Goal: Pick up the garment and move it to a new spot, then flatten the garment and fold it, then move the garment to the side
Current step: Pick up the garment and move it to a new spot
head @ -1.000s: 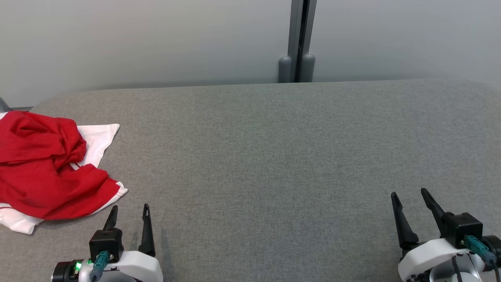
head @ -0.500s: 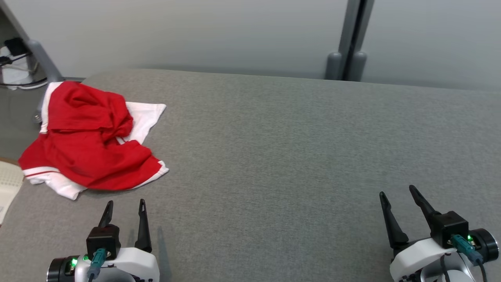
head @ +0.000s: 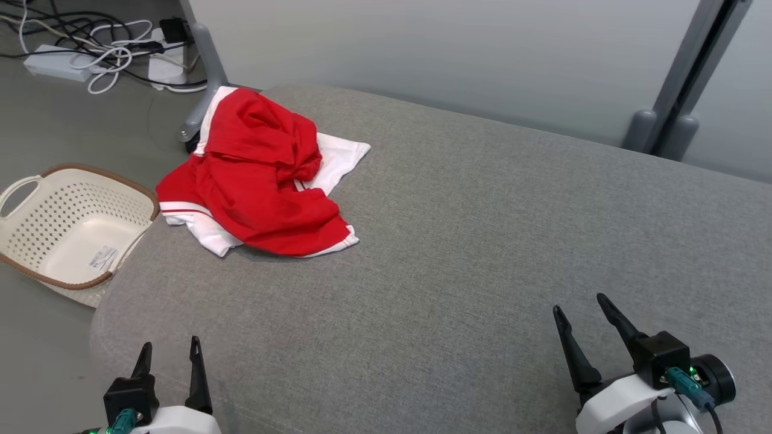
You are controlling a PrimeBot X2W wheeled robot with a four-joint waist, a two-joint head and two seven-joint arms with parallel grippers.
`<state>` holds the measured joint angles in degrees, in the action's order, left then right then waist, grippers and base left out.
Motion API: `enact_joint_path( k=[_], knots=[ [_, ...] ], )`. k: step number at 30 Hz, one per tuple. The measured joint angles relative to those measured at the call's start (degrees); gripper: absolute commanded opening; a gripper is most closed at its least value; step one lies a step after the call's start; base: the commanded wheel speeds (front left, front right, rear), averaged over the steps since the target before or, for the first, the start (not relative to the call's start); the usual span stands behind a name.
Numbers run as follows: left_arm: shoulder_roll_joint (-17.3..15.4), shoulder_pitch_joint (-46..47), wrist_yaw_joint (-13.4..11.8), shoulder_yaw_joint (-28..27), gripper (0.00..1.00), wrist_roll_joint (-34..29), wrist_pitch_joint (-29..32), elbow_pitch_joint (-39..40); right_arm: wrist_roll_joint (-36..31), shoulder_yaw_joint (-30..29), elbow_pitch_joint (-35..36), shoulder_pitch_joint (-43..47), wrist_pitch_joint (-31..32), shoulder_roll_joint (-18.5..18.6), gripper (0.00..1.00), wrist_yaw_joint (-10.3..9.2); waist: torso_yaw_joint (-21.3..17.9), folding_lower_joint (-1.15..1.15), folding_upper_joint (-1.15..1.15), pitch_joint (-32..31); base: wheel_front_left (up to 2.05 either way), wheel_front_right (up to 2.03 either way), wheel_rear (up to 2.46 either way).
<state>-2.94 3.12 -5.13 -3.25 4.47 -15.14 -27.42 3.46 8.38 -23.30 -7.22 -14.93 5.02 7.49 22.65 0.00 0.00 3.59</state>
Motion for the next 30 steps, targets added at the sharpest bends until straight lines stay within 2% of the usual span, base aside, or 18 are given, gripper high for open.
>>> enact_joint_path(
  k=[3, 8, 12, 16, 18, 19, 25, 30],
  knots=[
    [0.0, -0.1, 0.9, -0.7, 1.0, 0.8, 0.0, -0.4, 0.1, -0.3, 0.0, -0.2, 0.0, -0.1, 1.0, 0.0, 1.1, 0.0, 0.0, 0.3, 0.0, 0.0, 0.0],
    [0.1, 2.2, 3.3, -1.9, 1.0, 3.1, 0.0, -2.9, 0.0, -0.5, 0.2, -0.9, 0.0, 1.2, 1.0, 0.0, 0.6, 0.0, 0.0, 2.2, 0.0, 0.0, 0.0],
    [0.1, 7.7, 5.1, -2.2, 1.0, 4.2, 0.0, -5.0, -0.1, -0.7, 0.8, -2.4, 0.0, 2.8, 1.0, 0.0, -0.8, 0.0, 0.0, 4.6, 0.0, 0.0, 0.0],
    [-0.3, 14.9, 5.8, -3.3, 1.0, 4.2, 0.0, -7.5, 0.0, -0.8, 1.5, -3.4, 0.0, 4.5, 1.0, 0.0, -2.7, 0.0, 0.0, 7.6, 0.0, 0.0, 0.0],
    [-1.3, 19.2, 6.1, -3.7, 1.0, 4.2, 0.0, -9.3, 0.1, -0.5, 2.0, -4.1, 0.0, 5.4, 1.0, 0.01, -3.7, 0.0, 0.0, 9.3, 0.0, 0.0, 0.0],
    [-2.6, 23.5, 6.2, -4.2, 1.0, 3.9, 0.0, -11.1, 0.2, -0.4, 2.3, -4.6, 0.0, 6.1, 1.0, 0.0, -4.7, 0.0, 0.0, 11.0, 0.0, 0.0, 0.0],
    [-7.7, 36.5, 6.5, -4.6, 1.0, 2.9, 0.0, -19.1, 0.9, 0.6, 3.4, -7.0, 0.0, 7.9, 1.0, 0.0, -8.1, 0.0, 0.0, 16.3, 0.0, 0.0, 0.0],
    [-12.5, 46.5, 5.5, -4.9, 1.0, 2.5, 2.3, -26.4, 1.6, 1.4, 4.3, -9.3, -0.2, 8.2, 1.0, 0.01, -11.1, 0.0, 0.0, 20.1, 0.0, 0.0, 0.0]
  ],
)
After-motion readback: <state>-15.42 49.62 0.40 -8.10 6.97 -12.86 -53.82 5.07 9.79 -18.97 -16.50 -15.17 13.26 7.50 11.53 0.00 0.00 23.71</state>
